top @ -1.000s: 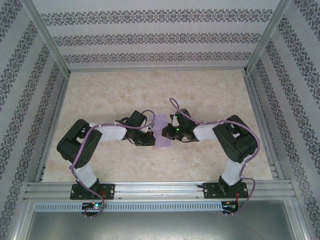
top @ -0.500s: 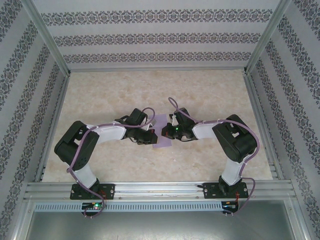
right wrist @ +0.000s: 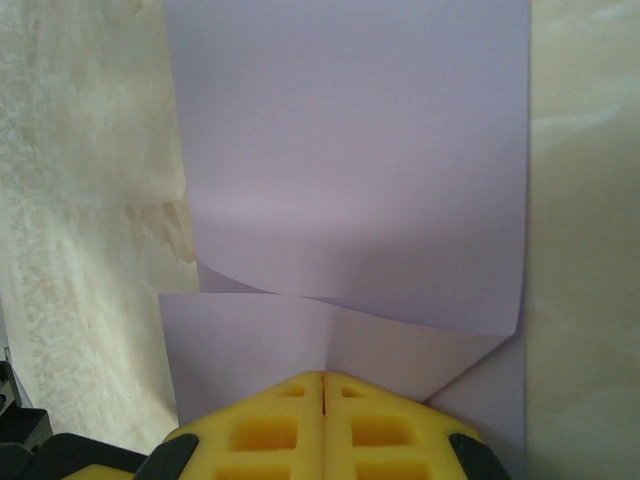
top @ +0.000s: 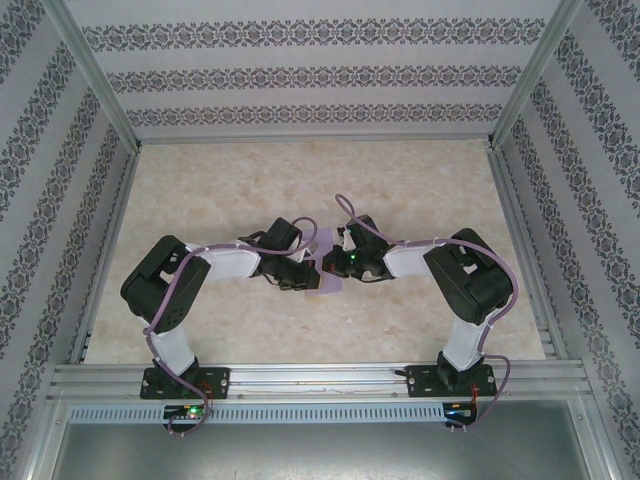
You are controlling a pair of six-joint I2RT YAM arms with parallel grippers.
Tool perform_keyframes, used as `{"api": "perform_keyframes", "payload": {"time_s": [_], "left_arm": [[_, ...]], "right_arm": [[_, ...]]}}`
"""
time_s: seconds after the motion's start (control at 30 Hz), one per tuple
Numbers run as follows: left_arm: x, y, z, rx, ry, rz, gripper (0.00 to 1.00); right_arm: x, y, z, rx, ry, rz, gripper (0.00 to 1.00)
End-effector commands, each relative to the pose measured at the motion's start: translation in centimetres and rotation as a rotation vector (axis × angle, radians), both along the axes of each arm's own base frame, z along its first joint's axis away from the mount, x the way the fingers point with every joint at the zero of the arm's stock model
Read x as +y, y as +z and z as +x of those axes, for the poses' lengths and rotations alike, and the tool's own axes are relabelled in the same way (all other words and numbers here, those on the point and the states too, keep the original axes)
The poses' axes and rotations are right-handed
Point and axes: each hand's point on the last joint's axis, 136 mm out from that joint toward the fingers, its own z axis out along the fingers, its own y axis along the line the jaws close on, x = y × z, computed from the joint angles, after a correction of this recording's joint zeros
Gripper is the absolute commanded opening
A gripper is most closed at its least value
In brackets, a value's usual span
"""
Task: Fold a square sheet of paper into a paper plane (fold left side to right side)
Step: Fold the triangle a second time at the center of the table.
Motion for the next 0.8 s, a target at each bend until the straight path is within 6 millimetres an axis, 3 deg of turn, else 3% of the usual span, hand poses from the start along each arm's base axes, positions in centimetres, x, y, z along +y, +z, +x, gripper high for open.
{"api": "perform_keyframes", "payload": {"time_s": [0.0, 0.27, 0.77], "left_arm": [[-0.2, -0.5, 0.5, -0.030, -0.015, 0.030, 0.04], [0.6, -2.0, -0.1, -0.008, -0.012, 0.071, 0.04], [2.0, -2.9, -2.3, 0.030, -0.006, 0.082, 0.04]], "right_arm": [[-3.0, -5.0, -2.3, 0.109, -0.025, -0.185, 0.00], [-3.0, -5.0, -2.3, 0.109, -0.022, -0.189, 0.00], [-3.5, -5.3, -2.4, 0.123, -0.021, -0.199, 0.00]]}}
